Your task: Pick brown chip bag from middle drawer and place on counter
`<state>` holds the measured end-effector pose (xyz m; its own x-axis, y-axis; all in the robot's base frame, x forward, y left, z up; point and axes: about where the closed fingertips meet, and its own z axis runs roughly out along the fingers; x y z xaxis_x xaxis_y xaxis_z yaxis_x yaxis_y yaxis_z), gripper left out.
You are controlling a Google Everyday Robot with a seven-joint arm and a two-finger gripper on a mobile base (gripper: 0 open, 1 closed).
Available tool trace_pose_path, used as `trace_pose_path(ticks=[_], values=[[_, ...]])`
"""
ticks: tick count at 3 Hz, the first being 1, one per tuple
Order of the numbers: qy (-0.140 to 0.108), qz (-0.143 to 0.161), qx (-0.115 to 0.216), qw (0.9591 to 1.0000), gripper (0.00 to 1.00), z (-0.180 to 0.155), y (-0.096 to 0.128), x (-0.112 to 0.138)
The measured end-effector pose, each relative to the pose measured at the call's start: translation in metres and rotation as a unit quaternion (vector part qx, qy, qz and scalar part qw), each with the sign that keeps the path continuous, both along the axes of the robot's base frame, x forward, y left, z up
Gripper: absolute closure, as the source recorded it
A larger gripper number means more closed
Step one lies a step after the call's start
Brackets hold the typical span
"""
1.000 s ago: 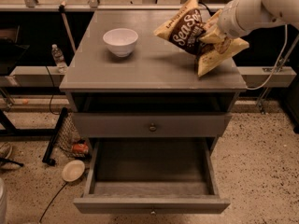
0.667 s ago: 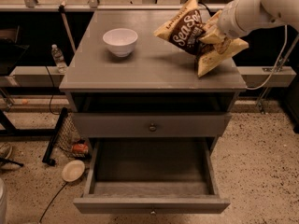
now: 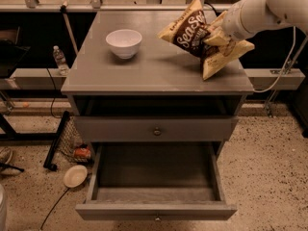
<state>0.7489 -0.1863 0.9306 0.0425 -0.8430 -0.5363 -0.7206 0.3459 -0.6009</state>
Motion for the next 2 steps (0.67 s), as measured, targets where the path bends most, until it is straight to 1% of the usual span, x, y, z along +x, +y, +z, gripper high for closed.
trace_pose_path(ticks=[1, 2], values=[[0.002, 0.002, 0.000, 1.0000, 0.08, -0.0023, 0.0021, 0.0006], [-0.001, 0.001, 0.001, 1.0000, 0.00, 0.0004, 0.0025, 0.0003]])
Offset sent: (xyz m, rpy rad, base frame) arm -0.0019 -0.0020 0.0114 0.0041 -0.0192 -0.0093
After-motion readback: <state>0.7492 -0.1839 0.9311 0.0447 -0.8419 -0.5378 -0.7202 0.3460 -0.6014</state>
